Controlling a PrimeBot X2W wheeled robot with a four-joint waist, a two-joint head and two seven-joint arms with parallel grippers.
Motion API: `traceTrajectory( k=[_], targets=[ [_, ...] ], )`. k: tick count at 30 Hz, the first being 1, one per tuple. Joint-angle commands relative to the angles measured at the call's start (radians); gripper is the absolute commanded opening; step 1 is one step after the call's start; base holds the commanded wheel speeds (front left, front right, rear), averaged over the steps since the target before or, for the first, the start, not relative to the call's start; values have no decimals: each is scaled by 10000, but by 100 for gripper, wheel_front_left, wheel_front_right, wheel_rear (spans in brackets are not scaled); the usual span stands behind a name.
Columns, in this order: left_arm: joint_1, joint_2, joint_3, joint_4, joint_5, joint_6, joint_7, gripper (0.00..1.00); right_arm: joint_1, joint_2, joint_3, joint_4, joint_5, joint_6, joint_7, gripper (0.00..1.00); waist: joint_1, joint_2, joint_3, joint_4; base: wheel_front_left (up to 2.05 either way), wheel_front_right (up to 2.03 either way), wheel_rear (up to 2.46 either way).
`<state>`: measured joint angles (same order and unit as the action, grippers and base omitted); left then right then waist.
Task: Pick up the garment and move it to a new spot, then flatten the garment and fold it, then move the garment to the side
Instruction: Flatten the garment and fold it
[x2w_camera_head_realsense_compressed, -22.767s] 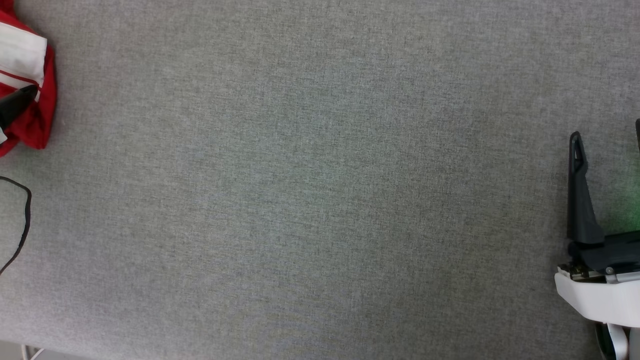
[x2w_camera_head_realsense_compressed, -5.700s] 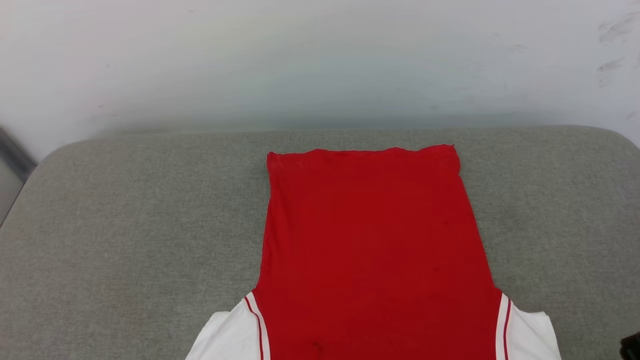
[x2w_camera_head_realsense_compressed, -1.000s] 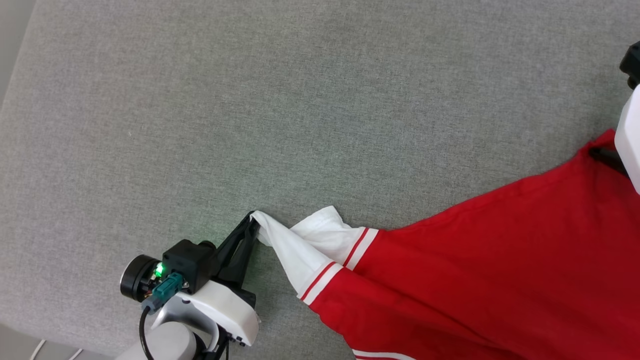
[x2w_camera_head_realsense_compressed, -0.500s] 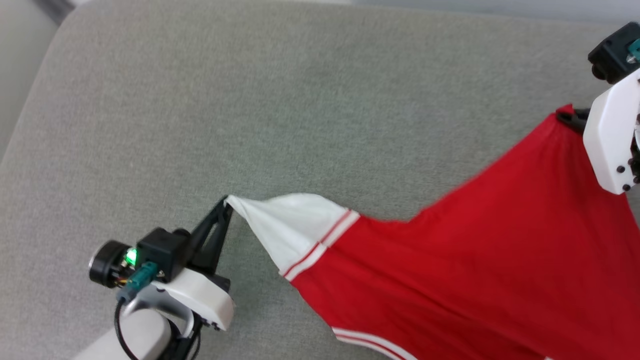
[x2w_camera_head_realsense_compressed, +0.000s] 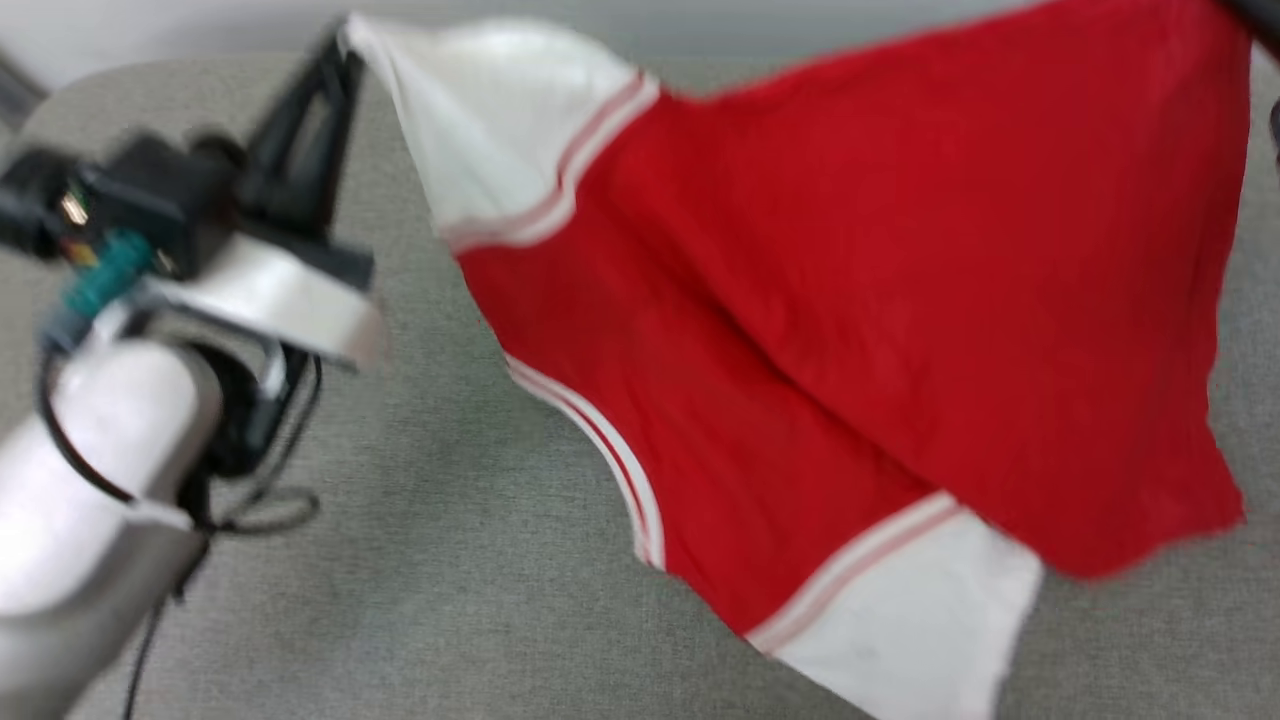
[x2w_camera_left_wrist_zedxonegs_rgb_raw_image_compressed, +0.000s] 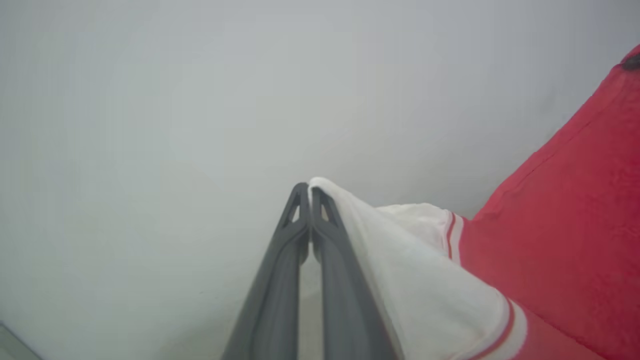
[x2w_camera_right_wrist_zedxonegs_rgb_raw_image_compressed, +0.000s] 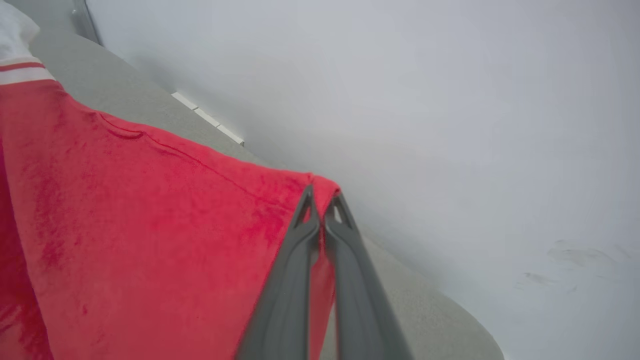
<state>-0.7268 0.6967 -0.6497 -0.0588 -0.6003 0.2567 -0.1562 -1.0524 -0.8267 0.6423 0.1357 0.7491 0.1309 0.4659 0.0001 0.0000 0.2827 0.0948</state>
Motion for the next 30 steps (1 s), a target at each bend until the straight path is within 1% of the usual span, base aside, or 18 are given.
traceTrajectory(
  k=[1,3,10,12,15,20,25,27,30],
  targets=[
    [-590,14,126,23,77,-108,104,0,-350,142,-192,85,-193,-5,-147,0,-1,0,244,-131,0,0,0],
    [-1401,-50,315,75,14,-307,295,0,-781,331,-449,202,-389,-5,-273,0,-1,0,473,-203,0,0,0],
    [-4481,-9,718,445,429,-970,1056,0,-2678,1156,-1267,917,-1285,-5,-525,0,-1,0,1415,-463,0,0,0],
    [-5278,40,825,621,537,-1151,1215,0,-3244,1376,-1349,1198,-1563,-5,-549,0,-1,0,1668,-533,0,0,0],
    [-6609,59,935,981,686,-1549,1489,0,-4192,1686,-1468,1605,-1878,-5,-578,0,-1,0,2063,-581,0,0,0],
    [-8647,-303,1013,1983,825,-2147,1588,0,-5634,2016,-1503,2319,-2428,-5,-722,0,-1,0,2596,-495,0,0,0],
    [-10058,-646,868,3146,1048,-2665,1448,0,-6848,2227,-1329,2994,-2774,-5,-999,0,-1,0,2945,-418,0,0,0],
    [-10441,-702,891,3572,1106,-2769,1322,0,-7153,2308,-1271,3289,-2790,-5,-1156,0,-1,0,3043,-397,0,0,0],
    [-10566,-834,830,4068,1093,-2889,1102,0,-7306,2414,-1025,3721,-2794,-5,-1415,0,-1,0,3106,-387,0,0,0]
  ],
)
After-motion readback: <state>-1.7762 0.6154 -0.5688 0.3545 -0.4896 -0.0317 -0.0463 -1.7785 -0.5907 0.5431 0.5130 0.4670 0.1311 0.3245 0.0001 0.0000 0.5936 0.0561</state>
